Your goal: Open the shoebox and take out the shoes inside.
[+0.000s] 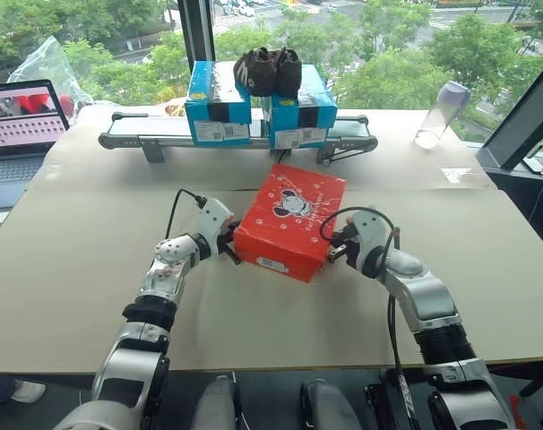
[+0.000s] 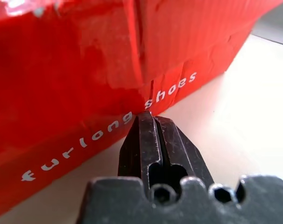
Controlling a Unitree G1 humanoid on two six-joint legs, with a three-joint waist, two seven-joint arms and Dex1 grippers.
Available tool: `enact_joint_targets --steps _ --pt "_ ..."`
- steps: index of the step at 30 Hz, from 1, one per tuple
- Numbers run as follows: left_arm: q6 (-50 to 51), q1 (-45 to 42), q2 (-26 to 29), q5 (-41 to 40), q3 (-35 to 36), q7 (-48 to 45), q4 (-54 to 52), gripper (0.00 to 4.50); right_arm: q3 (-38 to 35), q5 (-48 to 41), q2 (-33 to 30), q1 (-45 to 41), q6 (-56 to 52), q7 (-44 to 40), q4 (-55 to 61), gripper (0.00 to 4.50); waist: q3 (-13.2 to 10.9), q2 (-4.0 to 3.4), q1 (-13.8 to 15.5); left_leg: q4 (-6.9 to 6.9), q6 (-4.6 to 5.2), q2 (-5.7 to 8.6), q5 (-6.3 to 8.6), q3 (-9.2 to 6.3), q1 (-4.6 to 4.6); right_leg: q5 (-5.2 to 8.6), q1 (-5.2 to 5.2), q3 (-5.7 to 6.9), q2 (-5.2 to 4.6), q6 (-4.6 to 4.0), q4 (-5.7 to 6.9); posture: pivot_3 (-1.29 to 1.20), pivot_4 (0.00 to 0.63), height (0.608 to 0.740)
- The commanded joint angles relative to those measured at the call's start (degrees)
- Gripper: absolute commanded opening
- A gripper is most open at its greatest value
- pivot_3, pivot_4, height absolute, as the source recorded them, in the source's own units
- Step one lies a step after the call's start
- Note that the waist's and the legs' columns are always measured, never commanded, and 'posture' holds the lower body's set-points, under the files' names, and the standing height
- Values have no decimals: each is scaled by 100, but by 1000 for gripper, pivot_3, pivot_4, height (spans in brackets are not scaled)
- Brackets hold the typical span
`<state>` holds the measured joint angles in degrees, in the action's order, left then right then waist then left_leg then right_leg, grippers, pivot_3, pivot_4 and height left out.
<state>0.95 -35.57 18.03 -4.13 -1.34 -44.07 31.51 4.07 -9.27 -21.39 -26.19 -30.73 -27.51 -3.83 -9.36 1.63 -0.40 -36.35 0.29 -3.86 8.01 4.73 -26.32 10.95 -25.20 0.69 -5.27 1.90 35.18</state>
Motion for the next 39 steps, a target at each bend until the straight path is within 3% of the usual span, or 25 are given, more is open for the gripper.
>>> enact_joint_targets --steps 1,10,21,26,32,36,39 --pt "830 530 179 -274 -72 -163 -1408 40 89 -287 -117 160 -537 -278 1089 0 0 -1 -29 1 0 0 0 0 0 0 0 -1 -1 -1 1 0 150 740" --pt "2613 2410 691 -789 -26 2 -4129 40 46 -753 -410 928 -2023 -275 3008 0 1 -3 -49 7 -20 -6 12 0 7 32 -4 1 -1 -34 0 0 150 740" --pt "3613 3458 795 -1154 358 631 -5422 40 -285 -1138 -556 1459 -3132 3 4118 0 3 -5 -42 5 -49 -10 30 1 18 29 -3 4 -7 -41 -1 0 150 740" --pt "3681 3717 825 -1267 423 774 -5612 40 -361 -1250 -759 1600 -3265 -12 4195 0 2 -4 -48 6 -49 -8 30 2 17 29 -5 2 -7 -41 -4 0 150 740" --pt "3365 3937 1006 -1280 1040 965 -5403 40 -399 -1051 -1357 1826 -2942 -105 3506 0 2 -4 -45 8 -50 -8 31 1 17 29 -5 4 -8 -42 -11 0 150 740" --pt "2864 3334 1059 -1090 1343 1289 -4535 40 -399 -670 -1536 1667 -2282 44 2598 0 3 -2 -41 9 -50 -9 31 -3 32 29 -12 11 -8 -42 -16 0 150 740" --pt "2533 2395 844 -1009 1077 1359 -3788 40 -351 -466 -1347 1265 -1717 183 1797 0 3 1 -2 6 -50 -7 31 -6 45 29 9 24 -14 -41 -35 0 150 740"
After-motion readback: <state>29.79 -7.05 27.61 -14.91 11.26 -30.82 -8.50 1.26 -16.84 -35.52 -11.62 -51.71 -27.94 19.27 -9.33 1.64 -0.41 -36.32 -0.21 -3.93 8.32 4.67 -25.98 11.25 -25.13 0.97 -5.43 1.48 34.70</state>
